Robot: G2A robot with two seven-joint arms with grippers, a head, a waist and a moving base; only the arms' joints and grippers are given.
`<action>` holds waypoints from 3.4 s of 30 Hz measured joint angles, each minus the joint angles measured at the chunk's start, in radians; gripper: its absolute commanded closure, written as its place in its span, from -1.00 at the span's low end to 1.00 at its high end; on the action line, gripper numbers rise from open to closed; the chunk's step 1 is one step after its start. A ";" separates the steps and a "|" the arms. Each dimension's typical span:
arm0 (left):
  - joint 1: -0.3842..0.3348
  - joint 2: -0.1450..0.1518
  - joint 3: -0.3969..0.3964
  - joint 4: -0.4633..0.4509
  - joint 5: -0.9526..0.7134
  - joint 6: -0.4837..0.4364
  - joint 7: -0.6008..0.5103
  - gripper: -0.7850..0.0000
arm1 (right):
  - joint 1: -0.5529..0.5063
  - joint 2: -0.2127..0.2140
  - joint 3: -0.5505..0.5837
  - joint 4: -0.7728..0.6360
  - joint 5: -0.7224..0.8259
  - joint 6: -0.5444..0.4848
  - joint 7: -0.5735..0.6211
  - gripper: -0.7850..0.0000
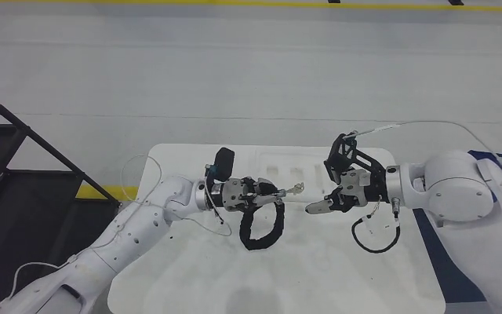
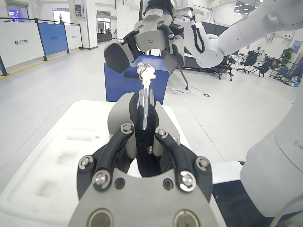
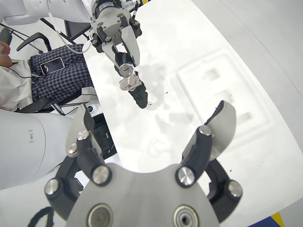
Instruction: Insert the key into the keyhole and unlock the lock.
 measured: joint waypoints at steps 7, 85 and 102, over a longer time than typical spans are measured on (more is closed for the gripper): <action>-0.024 0.007 0.010 0.006 -0.137 0.000 -0.171 1.00 | 0.008 0.002 -0.020 0.006 -0.104 -0.182 -0.041 -1.00; 0.067 -0.030 -0.073 0.028 0.220 0.023 -0.246 1.00 | 0.074 0.038 -0.192 0.187 0.137 -0.239 -0.195 -1.00; 0.034 -0.098 0.056 0.136 0.467 0.144 -0.312 0.76 | 0.054 0.038 -0.194 0.228 0.106 -0.276 -0.209 -1.00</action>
